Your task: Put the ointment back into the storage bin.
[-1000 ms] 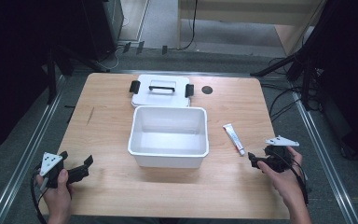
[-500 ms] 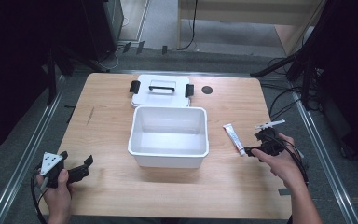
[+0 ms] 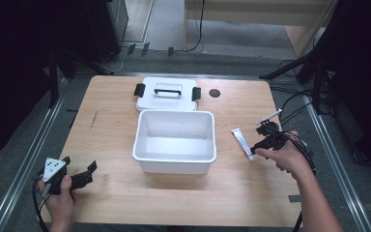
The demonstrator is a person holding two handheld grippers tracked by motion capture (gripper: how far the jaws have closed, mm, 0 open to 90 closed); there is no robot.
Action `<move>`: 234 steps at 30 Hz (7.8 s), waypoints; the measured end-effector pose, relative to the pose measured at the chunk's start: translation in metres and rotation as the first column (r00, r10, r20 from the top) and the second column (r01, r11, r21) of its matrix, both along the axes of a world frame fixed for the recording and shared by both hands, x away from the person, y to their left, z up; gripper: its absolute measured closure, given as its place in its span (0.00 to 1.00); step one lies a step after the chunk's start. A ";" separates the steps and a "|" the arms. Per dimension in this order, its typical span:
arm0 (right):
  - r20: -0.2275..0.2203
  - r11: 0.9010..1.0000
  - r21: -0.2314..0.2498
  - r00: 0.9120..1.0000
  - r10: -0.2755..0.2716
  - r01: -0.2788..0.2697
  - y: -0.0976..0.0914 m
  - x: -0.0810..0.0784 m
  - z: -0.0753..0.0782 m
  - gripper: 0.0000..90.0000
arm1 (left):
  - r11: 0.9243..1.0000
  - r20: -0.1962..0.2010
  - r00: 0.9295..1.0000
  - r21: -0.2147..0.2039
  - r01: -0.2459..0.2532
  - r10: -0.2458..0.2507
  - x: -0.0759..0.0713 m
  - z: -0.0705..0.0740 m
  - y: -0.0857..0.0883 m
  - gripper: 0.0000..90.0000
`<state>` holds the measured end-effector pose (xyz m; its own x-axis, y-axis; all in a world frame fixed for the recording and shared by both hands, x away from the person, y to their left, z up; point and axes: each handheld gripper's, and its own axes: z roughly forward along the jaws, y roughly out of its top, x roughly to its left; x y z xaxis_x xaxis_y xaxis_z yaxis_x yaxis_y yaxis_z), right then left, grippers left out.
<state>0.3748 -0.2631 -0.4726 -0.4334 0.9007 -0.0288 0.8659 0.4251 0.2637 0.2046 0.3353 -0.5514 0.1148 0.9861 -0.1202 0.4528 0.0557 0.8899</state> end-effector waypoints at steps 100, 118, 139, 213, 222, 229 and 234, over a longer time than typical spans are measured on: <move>-0.069 0.976 0.011 0.973 0.220 -0.219 0.084 0.021 0.104 0.80 | 1.000 -0.004 1.000 0.007 -0.001 0.001 0.001 0.000 -0.001 0.00; -0.058 0.914 0.035 0.912 0.406 -0.405 0.144 0.000 0.124 0.80 | 1.000 -0.007 1.000 0.004 0.002 -0.002 0.001 0.000 0.000 0.00; -0.056 0.749 0.041 0.747 0.662 -0.661 0.189 -0.020 0.112 0.80 | 1.000 -0.008 1.000 0.003 0.002 -0.002 0.001 0.000 0.000 0.00; -0.235 0.678 0.034 0.654 0.719 -0.734 0.213 -0.023 0.032 0.80 | 1.000 -0.012 1.000 -0.001 0.003 -0.003 0.001 0.000 0.000 0.00; -0.239 0.684 0.040 0.658 0.714 -0.729 0.212 -0.022 0.032 0.78 | 1.000 -0.013 1.000 -0.001 0.003 -0.003 0.001 0.000 0.000 0.00; -0.227 0.697 0.039 0.673 0.704 -0.716 0.206 -0.022 0.038 0.83 | 1.000 -0.013 1.000 0.002 0.004 -0.004 0.001 0.000 0.000 0.00; -0.194 0.709 0.051 0.689 0.698 -0.703 0.203 -0.022 0.050 0.89 | 1.000 -0.012 1.000 0.003 0.004 -0.004 0.002 0.000 -0.001 0.00</move>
